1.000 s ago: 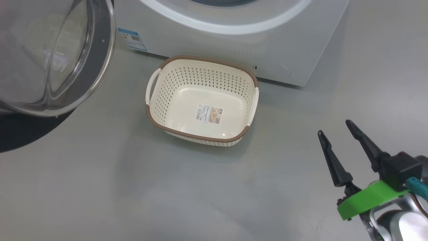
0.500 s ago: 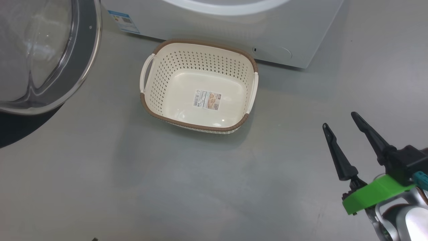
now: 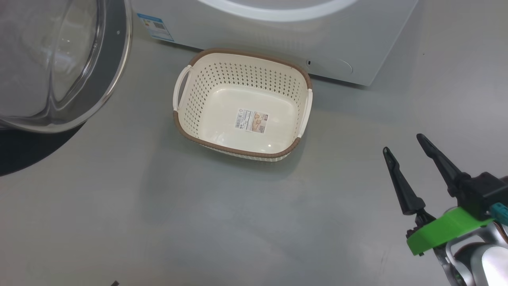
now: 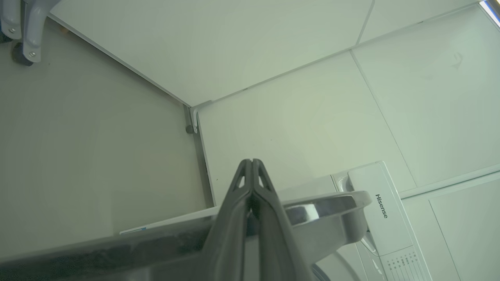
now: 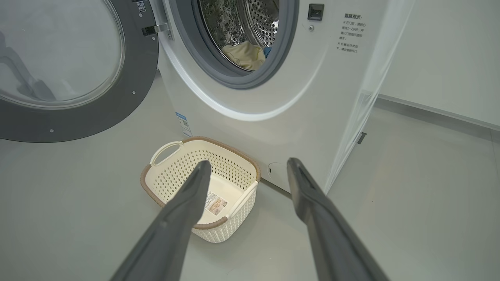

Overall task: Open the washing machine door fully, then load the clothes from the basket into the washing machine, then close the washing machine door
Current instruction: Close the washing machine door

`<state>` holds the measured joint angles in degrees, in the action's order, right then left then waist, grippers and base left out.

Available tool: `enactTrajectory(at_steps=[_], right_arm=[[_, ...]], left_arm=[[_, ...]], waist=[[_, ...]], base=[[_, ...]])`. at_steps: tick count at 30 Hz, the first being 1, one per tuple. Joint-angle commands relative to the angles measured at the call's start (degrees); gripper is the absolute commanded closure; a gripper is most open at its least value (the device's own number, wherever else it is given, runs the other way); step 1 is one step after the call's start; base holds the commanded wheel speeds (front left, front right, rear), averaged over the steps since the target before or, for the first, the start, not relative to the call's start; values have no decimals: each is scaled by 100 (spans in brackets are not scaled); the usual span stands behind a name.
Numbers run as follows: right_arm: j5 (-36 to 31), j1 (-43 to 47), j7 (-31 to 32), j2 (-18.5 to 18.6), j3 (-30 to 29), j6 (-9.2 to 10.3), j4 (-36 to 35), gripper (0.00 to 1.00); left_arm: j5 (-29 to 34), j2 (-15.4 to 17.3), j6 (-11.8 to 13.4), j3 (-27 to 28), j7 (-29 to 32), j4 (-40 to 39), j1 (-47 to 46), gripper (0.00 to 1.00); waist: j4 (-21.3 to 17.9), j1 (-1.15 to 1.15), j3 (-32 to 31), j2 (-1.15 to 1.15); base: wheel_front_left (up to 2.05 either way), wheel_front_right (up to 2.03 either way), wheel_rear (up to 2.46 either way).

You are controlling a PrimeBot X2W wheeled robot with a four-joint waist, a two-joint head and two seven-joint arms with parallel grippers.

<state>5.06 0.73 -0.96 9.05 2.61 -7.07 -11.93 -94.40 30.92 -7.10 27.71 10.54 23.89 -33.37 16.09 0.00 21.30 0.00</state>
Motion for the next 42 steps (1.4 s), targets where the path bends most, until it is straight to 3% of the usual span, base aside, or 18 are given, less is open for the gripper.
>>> enactTrajectory(at_steps=[1,24,32,42], right_arm=[[27,-130,6,95,123,-42,-171,0],[15,-52,8,-48,101,-42,-117,0],[19,-81,-64,-145,127,-42,-14,0],[64,-123,-217,-289,195,-42,179,0]], left_arm=[[-94,329,-38,28,215,-194,-73,100],[-420,-320,-38,-220,1638,-1078,323,100],[-601,-735,-38,-362,2200,-1710,493,100],[-573,-1297,-38,-707,2733,-2261,670,100]], waist=[[14,0,-26,0],[193,0,-270,0],[231,0,-372,0],[-1,0,-552,0]], base=[[0,0,0],[0,0,0],[0,0,0],[0,0,0]])
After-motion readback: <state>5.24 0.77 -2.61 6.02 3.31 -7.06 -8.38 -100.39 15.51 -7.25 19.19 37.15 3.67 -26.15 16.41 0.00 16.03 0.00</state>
